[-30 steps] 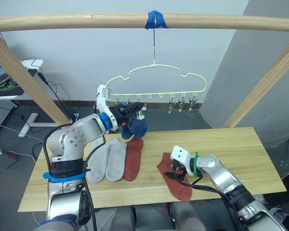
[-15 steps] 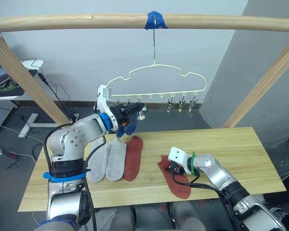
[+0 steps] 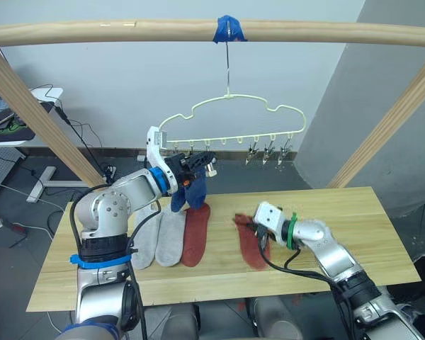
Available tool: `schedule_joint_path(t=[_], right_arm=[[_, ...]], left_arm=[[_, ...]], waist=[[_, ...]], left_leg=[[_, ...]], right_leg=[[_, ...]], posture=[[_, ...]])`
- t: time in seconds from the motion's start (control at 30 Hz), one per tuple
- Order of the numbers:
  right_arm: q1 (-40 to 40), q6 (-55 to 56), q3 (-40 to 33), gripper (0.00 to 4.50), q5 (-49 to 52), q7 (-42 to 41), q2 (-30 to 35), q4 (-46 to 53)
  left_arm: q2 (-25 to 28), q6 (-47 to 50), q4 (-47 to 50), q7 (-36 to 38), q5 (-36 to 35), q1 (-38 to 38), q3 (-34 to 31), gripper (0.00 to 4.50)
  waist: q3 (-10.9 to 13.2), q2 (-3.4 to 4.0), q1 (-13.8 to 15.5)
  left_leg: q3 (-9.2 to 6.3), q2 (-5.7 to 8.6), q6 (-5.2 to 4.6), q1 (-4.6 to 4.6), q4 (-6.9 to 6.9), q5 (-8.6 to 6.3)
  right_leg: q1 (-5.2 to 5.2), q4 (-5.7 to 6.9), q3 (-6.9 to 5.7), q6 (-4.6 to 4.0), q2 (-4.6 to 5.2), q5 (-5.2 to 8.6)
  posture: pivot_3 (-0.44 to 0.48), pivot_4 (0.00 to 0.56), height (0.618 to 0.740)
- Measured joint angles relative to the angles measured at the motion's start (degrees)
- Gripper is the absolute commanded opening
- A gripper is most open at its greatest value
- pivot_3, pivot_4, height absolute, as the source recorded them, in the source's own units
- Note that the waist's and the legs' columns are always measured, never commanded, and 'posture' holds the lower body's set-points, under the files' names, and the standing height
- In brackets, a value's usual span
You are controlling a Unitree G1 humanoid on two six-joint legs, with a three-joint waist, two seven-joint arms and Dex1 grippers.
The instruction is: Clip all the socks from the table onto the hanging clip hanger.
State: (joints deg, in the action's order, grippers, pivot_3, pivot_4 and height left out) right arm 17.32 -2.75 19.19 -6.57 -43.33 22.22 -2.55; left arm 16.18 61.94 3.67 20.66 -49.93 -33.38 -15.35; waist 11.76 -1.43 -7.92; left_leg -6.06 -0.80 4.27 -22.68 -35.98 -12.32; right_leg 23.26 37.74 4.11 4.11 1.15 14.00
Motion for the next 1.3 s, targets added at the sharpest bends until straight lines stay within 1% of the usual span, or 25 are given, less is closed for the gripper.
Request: schedule_joint_path(t=[0.1,0.23,0.37,0.53,0.83,1.13,1.3], right_arm=[[0.20,6.82,0.09,0.02,-4.21,3.64,2.07,1.42],[1.72,13.51,0.23,0.02,-8.61,8.05,2.32,0.93],[4.60,16.52,0.17,0.02,-11.54,12.26,1.40,-0.68],[7.72,18.70,0.44,0.02,-14.73,15.92,-0.59,-1.70],[8.50,19.45,1.42,0.02,-15.07,16.43,-2.35,-2.24],[8.60,20.34,1.41,0.02,-15.16,16.84,-2.27,-2.50],[8.64,20.37,1.49,0.02,-15.35,17.22,-2.52,-2.50]], left_arm=[[-0.08,0.13,-0.13,-0.45,-0.46,-0.05,-0.55,0.21],[-0.93,0.85,-1.48,-1.46,-1.58,-0.90,-1.13,0.21],[-1.33,1.97,-2.05,-1.84,-2.73,-1.22,-1.43,0.21],[-3.13,3.81,-4.61,-4.63,-5.37,-2.71,-4.22,0.21],[-6.38,6.27,-8.86,-12.43,-12.82,-4.92,-10.98,0.21],[-6.36,6.61,-9.44,-16.17,-16.29,-5.28,-12.00,0.21],[-6.30,6.56,-9.96,-16.26,-16.72,-5.28,-11.80,0.21]], waist=[[0.00,-0.01,0.02],[0.00,-0.01,-0.06],[0.00,-0.01,-0.05],[0.00,-0.01,-0.04],[0.00,-0.02,-0.02],[0.00,-0.02,-0.03],[0.00,-0.02,-0.04]], left_leg=[[0.05,0.01,0.00,-0.02,-0.01,0.00],[0.04,0.01,0.00,-0.02,0.00,0.00],[0.02,0.01,0.00,-0.02,0.00,0.00],[0.02,0.02,0.01,-0.05,-0.01,0.00],[-0.01,0.02,0.01,-0.07,-0.03,0.01],[-0.01,0.02,0.02,-0.06,-0.02,0.01],[0.00,0.02,0.03,-0.06,-0.02,0.02]], right_leg=[[0.00,-0.05,0.03,0.00,0.02,0.00],[0.01,-0.04,0.03,0.00,0.02,0.00],[0.01,-0.04,0.02,-0.01,0.02,0.00],[0.01,-0.05,0.02,-0.01,0.02,-0.01],[0.01,-0.04,0.00,-0.01,0.03,-0.02],[0.01,-0.03,0.00,-0.01,0.03,-0.02],[0.01,-0.03,0.00,-0.01,0.03,-0.02]], posture=[[-0.138,0.172,0.740],[-0.144,0.166,0.740],[-0.151,0.159,0.740],[-0.154,0.154,0.740],[-0.158,0.152,0.740],[-0.159,0.153,0.740],[-0.165,0.157,0.740]])
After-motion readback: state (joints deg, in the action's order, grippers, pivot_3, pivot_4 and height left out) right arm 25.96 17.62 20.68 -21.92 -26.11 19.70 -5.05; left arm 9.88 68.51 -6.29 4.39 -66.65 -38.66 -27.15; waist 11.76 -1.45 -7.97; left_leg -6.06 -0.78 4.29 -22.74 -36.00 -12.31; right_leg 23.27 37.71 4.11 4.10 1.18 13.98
